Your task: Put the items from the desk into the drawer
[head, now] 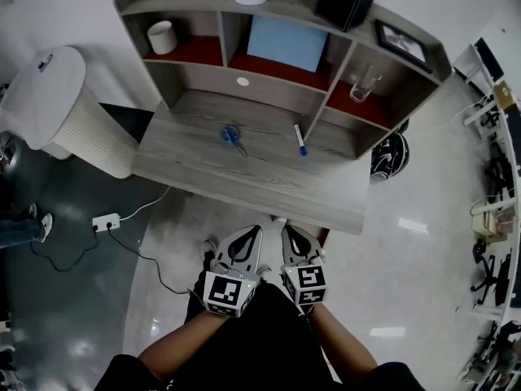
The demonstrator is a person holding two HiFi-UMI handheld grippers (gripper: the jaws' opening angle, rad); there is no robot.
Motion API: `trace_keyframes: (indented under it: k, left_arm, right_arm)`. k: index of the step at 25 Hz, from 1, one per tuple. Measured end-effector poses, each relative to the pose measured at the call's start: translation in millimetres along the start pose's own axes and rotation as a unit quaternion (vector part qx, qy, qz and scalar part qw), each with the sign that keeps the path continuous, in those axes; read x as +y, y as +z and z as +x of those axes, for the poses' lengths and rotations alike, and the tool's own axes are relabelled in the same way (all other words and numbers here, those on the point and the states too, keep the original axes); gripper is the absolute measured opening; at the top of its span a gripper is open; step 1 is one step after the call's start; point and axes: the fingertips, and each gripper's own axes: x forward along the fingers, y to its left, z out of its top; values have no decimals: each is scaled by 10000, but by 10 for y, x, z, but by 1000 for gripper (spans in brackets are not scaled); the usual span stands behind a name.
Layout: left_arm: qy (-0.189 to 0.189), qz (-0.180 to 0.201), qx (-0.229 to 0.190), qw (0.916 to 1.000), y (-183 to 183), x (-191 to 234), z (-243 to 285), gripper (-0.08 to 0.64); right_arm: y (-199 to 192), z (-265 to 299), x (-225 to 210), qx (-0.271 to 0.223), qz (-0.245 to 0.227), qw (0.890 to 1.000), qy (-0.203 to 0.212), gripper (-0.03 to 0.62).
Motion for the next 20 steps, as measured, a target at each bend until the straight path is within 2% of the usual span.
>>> trace_keyframes:
  k: [5,9,12,16,20]
  left_arm:
    - [-86,169,-225,9996,276,254,-49,3]
    - [9,235,-248,9994,415,574,-78,3]
    - [121,471,-249,9985,567,862,-114,3]
    - [175,250,-525,9982,737,1283,-202,3]
    - [251,186,-677,9972,844,1716,-266,3]
  right_arm:
    - [406,66,219,-403,64,9992,-17,20]
    - [747,152,416,-581,100,9983,-15,21]
    - [993,303,565,-691,82,9976,-40,21]
    - [1249,610,831,-737,64,9972,57,21]
    - [1494,906,1161,-820,-206,9964,92,21]
